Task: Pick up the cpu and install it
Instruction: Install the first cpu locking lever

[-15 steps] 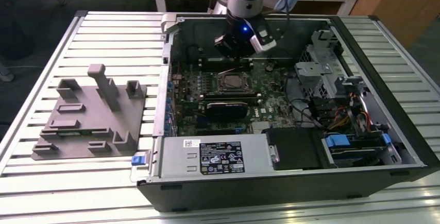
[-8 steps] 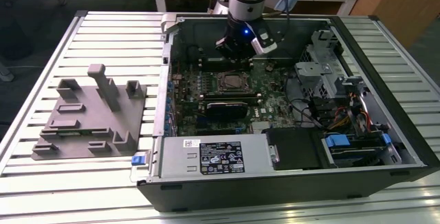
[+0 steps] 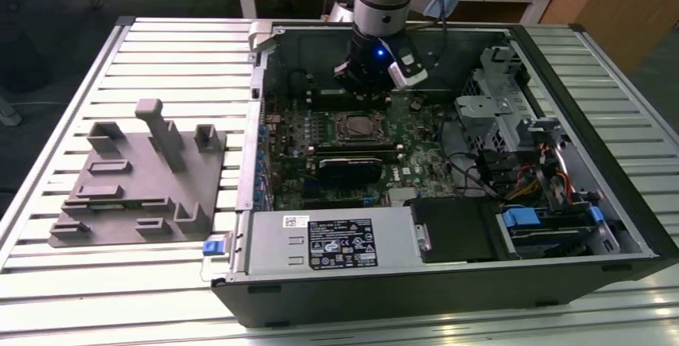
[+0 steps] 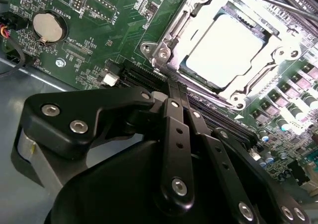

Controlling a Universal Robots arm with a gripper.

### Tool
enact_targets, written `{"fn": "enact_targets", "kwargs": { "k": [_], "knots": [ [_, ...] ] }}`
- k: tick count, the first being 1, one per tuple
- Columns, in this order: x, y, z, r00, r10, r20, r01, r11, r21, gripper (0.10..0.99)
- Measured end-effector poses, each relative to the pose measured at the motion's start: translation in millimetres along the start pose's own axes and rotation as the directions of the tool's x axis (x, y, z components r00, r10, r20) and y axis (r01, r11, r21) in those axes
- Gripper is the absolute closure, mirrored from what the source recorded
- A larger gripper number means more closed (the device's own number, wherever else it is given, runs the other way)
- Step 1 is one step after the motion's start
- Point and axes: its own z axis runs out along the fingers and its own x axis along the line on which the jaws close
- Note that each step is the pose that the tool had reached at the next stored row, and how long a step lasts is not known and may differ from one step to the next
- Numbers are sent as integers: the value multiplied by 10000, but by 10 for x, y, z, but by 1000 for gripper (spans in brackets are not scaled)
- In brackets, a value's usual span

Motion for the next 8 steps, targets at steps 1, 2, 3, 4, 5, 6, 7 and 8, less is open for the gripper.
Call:
{"fn": "enact_targets", "kwargs": {
  "k": [1, 2, 3, 4, 5, 6, 7, 8],
  "knots": [
    [0, 0, 0, 10000, 0, 0, 0, 10000, 1, 980],
    [0, 0, 0, 10000, 1, 1, -1, 10000, 1, 980],
    [0, 1, -2, 10000, 0, 0, 0, 10000, 2, 980],
    [-1, 1, -5, 10000, -1, 1, 1, 10000, 2, 980],
    [0, 1, -10, 10000, 0, 1, 0, 10000, 4, 980],
    [-1, 1, -15, 10000, -1, 1, 1, 10000, 5, 980],
    [-1, 2, -16, 10000, 0, 3, 0, 10000, 5, 980],
    [-1, 2, -15, 10000, 0, 4, 0, 10000, 10, 980]
  ]
}}
